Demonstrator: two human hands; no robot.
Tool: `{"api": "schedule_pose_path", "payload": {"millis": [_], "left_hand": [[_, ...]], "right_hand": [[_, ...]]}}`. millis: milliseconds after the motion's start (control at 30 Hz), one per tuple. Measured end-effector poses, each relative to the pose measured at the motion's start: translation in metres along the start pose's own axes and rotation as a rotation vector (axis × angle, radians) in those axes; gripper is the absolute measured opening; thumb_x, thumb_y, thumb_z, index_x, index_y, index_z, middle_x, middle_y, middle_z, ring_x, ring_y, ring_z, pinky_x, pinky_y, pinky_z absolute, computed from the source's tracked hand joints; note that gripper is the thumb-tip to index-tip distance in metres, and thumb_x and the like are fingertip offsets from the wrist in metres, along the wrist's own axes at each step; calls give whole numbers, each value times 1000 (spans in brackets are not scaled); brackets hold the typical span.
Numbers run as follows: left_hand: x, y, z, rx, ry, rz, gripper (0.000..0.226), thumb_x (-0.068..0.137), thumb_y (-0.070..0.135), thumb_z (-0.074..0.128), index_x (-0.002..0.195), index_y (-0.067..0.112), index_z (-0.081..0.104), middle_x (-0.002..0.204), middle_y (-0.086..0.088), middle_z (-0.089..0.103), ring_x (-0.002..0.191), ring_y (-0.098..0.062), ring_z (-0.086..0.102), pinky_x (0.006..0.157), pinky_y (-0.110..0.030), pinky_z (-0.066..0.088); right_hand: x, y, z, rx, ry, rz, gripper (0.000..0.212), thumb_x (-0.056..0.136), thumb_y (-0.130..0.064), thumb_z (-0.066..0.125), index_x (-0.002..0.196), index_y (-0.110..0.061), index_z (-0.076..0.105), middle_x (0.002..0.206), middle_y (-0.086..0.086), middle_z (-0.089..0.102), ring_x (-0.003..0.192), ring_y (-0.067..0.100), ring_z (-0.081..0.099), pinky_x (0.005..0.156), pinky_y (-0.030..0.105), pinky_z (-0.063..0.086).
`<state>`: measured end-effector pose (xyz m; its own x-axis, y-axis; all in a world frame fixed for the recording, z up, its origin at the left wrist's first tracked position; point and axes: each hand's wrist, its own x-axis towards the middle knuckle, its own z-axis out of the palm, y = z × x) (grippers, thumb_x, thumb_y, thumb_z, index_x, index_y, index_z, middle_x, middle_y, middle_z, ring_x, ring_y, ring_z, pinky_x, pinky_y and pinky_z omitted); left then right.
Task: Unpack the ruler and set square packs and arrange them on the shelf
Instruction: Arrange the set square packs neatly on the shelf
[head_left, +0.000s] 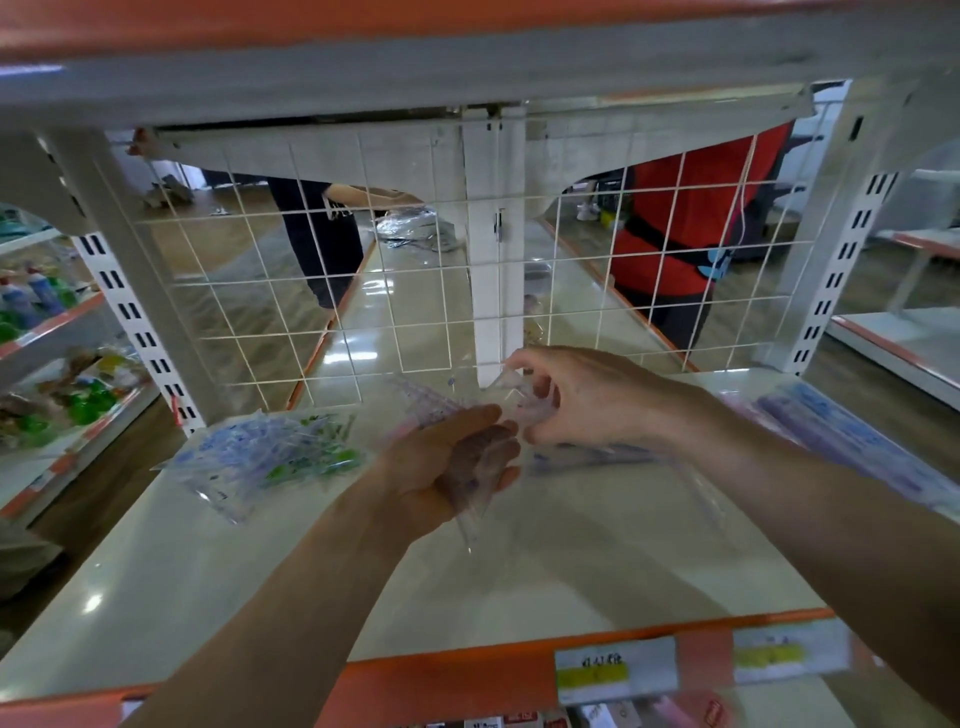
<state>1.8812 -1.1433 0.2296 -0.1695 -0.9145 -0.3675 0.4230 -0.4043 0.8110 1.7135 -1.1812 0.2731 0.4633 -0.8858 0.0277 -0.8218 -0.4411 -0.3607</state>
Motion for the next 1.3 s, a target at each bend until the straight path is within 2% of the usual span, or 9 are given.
{"api": "schedule_pose_path", "payload": {"millis": [200, 333, 467, 567, 667, 733, 967, 1200, 1300], "left_hand": [[0, 6, -17, -58, 38, -4, 5, 87, 8, 60, 86, 5, 63, 81, -11, 68, 69, -22, 58, 75, -38, 55], [-1, 6, -21, -27, -3, -17, 32, 85, 9, 61, 113, -6, 59, 85, -13, 62, 70, -21, 47, 78, -37, 54], [2, 4, -23, -20, 3, -16, 50, 83, 12, 62, 128, -9, 51, 82, -11, 61, 70, -19, 47, 88, -44, 49], [4, 3, -24, -40, -18, 0, 44, 79, 12, 63, 119, -4, 59, 77, -9, 65, 69, -20, 51, 84, -43, 52], [0, 3, -22, -21, -24, 5, 16, 73, 12, 61, 79, 3, 74, 73, -7, 66, 69, -19, 49, 68, -32, 57], [-2, 4, -21, -20, -18, 14, 19, 74, 12, 60, 65, 5, 75, 71, -7, 63, 68, -18, 48, 59, -29, 57], [-4, 3, -21, 11, 0, 30, 40, 88, 11, 53, 55, 9, 74, 64, -4, 64, 55, -13, 58, 58, -24, 56], [-6, 4, -21, 11, -11, 19, 24, 76, 12, 60, 56, 10, 74, 67, -5, 66, 53, -13, 63, 57, -24, 56], [-6, 4, -24, 31, -21, 28, 36, 88, 10, 54, 59, 10, 75, 71, -6, 63, 61, -15, 59, 58, -24, 55]], "right_hand": [[13, 40, -14, -118, -151, 116, 71, 76, -40, 72, 138, -32, 39, 103, -8, 55, 93, 15, 54, 75, 29, 46], [20, 54, -3, -143, -251, 142, 70, 75, -34, 74, 136, -33, 40, 93, -14, 47, 89, 13, 50, 62, 25, 37], [25, 56, 8, -154, -320, 121, 61, 75, -31, 74, 130, -31, 48, 112, -12, 51, 100, 13, 50, 84, 32, 46], [28, 54, 11, -174, -343, 114, 61, 74, -31, 74, 130, -33, 50, 124, -8, 49, 109, 17, 50, 92, 36, 45], [28, 51, 13, -202, -355, 124, 61, 76, -30, 74, 131, -28, 48, 123, -2, 54, 106, 19, 53, 91, 36, 47], [28, 50, 15, -231, -364, 132, 63, 74, -32, 74, 131, -26, 47, 121, 0, 55, 103, 20, 54, 90, 38, 48], [25, 49, 20, -228, -346, 125, 60, 75, -34, 72, 131, -30, 50, 118, -3, 54, 103, 20, 54, 83, 33, 45], [24, 49, 22, -239, -332, 119, 40, 73, -36, 71, 108, -30, 53, 95, -8, 51, 91, 18, 50, 71, 31, 40], [22, 49, 19, -208, -323, 138, 63, 72, -46, 71, 129, -32, 48, 113, -8, 53, 100, 16, 52, 85, 33, 45]]}}
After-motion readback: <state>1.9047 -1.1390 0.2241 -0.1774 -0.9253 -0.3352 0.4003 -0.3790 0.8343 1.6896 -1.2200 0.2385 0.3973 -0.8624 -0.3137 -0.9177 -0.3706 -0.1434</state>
